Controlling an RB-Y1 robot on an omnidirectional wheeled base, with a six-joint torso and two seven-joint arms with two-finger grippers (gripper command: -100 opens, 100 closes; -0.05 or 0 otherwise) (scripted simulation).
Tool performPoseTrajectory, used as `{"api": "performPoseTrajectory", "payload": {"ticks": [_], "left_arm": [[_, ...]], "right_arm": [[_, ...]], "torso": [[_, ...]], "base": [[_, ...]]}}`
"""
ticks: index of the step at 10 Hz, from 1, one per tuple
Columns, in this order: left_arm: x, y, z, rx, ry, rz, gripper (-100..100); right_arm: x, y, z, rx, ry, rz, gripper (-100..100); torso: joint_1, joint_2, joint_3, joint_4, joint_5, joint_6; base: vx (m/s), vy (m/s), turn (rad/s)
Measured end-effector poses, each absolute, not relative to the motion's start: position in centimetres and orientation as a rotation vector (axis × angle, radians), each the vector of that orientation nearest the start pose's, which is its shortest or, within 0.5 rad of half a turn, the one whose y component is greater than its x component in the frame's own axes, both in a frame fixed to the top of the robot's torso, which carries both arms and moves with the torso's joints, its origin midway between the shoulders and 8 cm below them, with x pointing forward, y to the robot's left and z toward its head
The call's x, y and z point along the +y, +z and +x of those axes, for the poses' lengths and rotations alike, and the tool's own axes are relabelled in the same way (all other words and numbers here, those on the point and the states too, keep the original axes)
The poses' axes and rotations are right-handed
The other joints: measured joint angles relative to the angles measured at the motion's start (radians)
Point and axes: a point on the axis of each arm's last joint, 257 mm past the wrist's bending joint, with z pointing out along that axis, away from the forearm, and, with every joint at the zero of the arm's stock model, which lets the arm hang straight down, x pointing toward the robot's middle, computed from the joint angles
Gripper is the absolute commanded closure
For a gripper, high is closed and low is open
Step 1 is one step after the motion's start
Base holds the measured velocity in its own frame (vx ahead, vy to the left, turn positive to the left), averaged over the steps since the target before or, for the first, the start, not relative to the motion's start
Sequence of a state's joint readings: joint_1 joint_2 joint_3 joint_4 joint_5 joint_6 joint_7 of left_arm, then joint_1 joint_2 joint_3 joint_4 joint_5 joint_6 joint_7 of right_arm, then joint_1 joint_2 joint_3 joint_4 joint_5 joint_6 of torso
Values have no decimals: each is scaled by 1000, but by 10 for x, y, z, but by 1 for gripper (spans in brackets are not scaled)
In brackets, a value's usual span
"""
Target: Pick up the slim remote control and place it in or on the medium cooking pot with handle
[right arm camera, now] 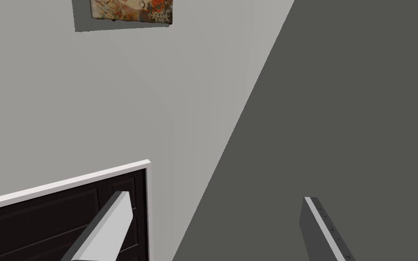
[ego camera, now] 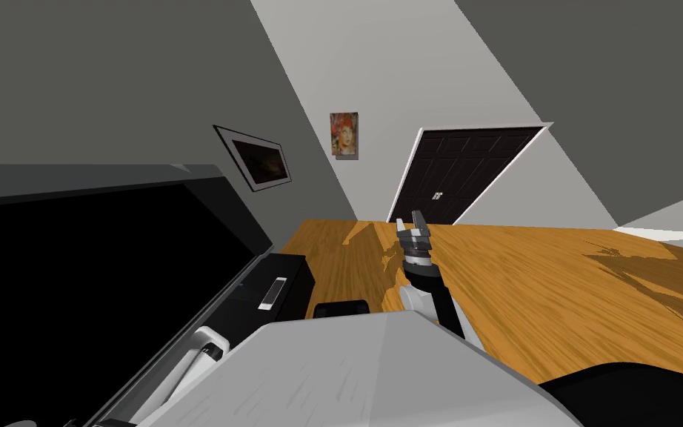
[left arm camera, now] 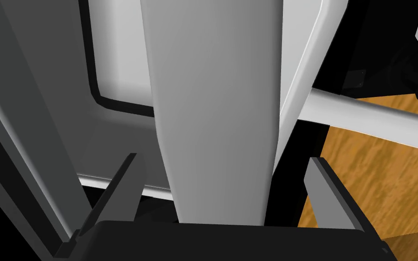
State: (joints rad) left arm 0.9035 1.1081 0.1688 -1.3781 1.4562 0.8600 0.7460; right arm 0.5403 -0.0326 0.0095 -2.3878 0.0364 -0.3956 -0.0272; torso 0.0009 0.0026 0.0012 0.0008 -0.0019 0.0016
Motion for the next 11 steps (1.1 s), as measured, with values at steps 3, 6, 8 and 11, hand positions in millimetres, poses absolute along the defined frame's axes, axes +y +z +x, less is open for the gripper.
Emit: {"api": "performPoseTrajectory", "payload": {"ticks": [3, 6, 8, 11], "left_arm": [[609, -414, -10, 203, 11, -3110, 0], [613, -400, -1, 208, 11, -3107, -100], [619, -385, 10, 214, 12, -3106, -100], [622, -366, 24, 229, 17, -3107, -100]], "right_arm": [[-271, 39, 338, 675, 1292, 652, 0], [-271, 39, 338, 674, 1292, 652, 0], [-271, 39, 338, 674, 1292, 652, 0], [-271, 39, 338, 674, 1292, 652, 0]], "torso": [[0, 1, 0, 0, 0, 0], [-1, 2, 1, 0, 0, 0], [-2, 3, 2, 1, -1, 0], [-2, 3, 2, 1, 0, 0]], "base": [[0, 0, 0], [-28, -15, 30], [-38, -18, 23], [-25, -13, 21]]}}
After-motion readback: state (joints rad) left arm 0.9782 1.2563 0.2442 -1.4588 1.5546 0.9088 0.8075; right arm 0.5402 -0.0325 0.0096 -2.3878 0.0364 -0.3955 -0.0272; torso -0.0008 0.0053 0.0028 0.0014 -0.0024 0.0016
